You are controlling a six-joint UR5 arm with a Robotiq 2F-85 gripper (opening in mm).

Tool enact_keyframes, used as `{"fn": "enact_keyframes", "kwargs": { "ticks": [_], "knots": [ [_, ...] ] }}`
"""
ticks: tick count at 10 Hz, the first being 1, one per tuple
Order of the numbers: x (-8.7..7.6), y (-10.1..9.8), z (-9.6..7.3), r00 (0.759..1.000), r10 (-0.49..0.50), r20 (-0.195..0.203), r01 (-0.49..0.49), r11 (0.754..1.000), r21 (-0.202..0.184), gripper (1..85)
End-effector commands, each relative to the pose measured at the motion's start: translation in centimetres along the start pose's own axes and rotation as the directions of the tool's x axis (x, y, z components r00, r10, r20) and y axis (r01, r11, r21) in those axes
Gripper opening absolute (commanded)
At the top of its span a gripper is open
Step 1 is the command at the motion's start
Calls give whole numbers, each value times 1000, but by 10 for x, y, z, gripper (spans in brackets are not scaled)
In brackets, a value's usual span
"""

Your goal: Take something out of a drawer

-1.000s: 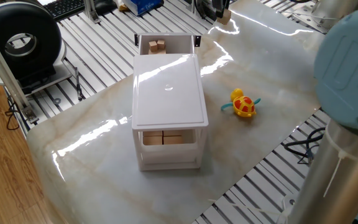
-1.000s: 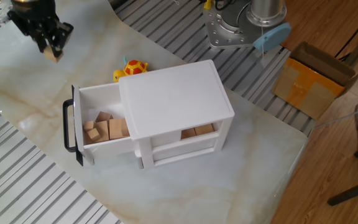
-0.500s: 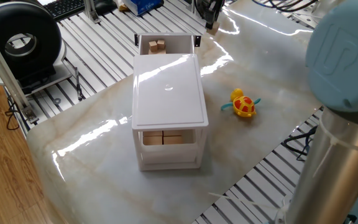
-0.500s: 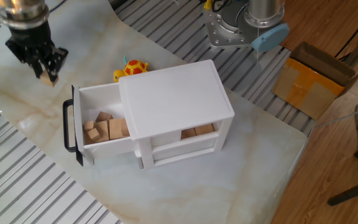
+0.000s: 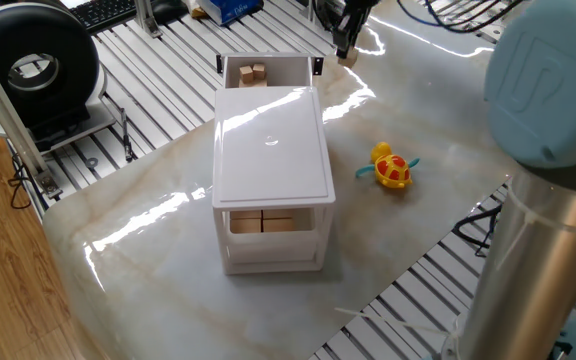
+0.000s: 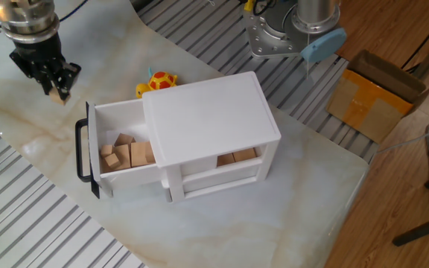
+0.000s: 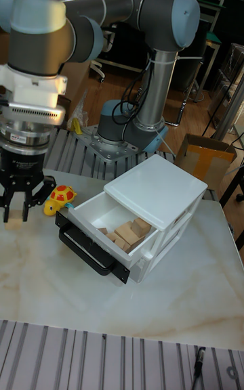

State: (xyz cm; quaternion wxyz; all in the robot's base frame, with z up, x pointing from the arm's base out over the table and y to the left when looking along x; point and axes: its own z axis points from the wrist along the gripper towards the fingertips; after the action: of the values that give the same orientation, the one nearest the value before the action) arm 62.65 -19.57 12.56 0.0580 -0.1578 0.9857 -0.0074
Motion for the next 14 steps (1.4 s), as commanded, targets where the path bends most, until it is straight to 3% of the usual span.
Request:
{"fn": "enact_keyframes", "kwargs": {
  "ticks": [1, 4, 6, 7, 12, 14],
  "knots": [
    [-7, 3, 39, 999, 35, 24, -34, 998, -55, 10],
    [-7, 6, 40, 999, 46, 26, -44, 997, -65, 10],
    [-10, 16, 32, 997, 62, 46, -57, 993, -101, 10],
    [-13, 14, 32, 996, 60, 59, -54, 994, -95, 10],
    [-27, 15, 68, 994, 74, 85, -66, 993, -97, 10],
    [-26, 9, 73, 994, 76, 78, -71, 995, -71, 10]
  ]
}}
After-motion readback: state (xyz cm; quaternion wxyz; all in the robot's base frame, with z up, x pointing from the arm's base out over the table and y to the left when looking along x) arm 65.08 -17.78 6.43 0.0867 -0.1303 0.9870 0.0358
